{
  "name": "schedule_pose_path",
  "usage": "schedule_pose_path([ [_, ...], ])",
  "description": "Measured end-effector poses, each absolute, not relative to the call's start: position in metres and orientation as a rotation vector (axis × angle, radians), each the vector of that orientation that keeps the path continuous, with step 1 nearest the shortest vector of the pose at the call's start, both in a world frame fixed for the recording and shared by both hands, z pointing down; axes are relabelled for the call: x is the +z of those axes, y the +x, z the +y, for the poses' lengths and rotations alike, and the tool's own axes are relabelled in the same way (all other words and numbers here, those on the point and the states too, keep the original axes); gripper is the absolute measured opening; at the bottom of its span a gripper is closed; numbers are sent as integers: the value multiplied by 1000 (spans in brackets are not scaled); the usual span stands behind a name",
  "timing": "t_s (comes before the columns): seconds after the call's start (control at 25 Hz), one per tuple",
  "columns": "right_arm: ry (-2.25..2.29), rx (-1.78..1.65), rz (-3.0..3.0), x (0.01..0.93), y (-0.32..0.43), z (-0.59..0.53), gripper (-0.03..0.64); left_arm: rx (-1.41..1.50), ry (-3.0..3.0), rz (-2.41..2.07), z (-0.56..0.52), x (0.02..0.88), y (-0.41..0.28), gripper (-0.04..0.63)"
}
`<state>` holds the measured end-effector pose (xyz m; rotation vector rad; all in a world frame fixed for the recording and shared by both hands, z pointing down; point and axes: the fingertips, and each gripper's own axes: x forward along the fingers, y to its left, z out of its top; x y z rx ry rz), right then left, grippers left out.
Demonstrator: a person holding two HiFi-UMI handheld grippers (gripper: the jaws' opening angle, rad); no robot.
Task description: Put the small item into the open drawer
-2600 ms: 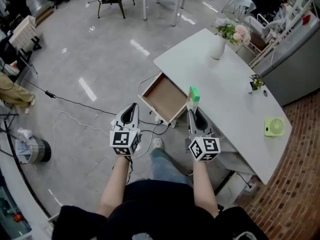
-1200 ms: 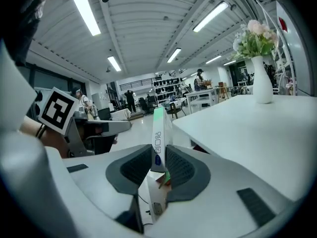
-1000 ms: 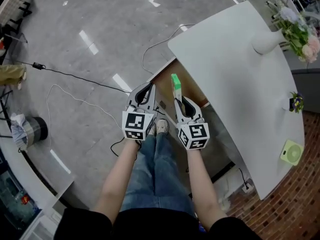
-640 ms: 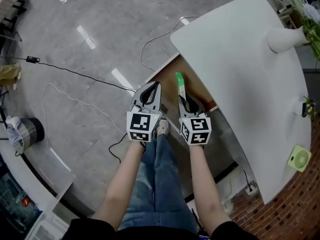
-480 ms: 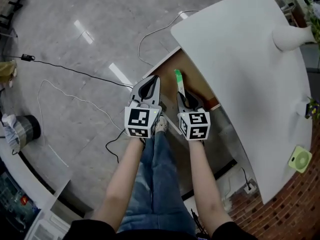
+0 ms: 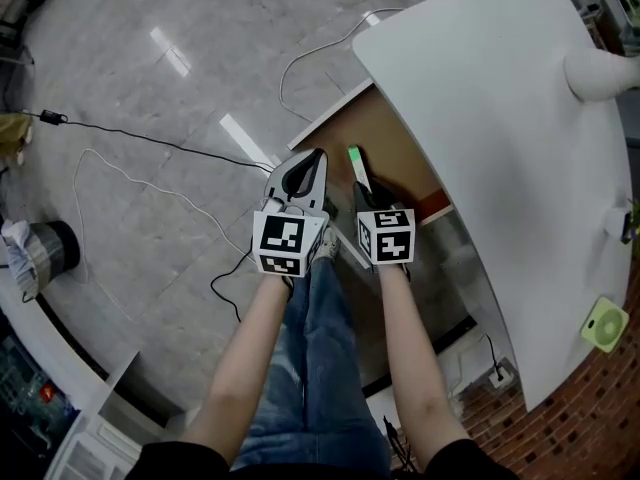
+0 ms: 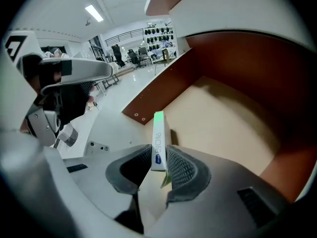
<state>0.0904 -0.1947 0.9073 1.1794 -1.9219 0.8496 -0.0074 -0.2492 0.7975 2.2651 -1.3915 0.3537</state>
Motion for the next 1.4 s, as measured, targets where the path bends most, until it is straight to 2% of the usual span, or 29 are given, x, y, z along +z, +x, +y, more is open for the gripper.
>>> schedule_pose_path([
  [0.16, 1195, 858, -1951, 902, 87, -197, 106, 353, 2256, -1396, -248, 799, -11, 23],
  [0.36, 1228, 866, -1986, 895, 85, -198, 205, 353, 2242, -1399, -245, 801, -11, 23],
  [0.88, 1312, 853, -2015, 873, 87, -210, 212, 347, 2247, -1399, -249, 792, -14, 23],
  [1.12, 1356, 752, -2127, 797, 76, -211, 148, 349, 2284, -1400, -253, 742, -20, 23],
  [1.4, 1554, 694, -2224, 656, 86, -202, 12, 346, 2337, -1419, -249, 635, -28, 23],
])
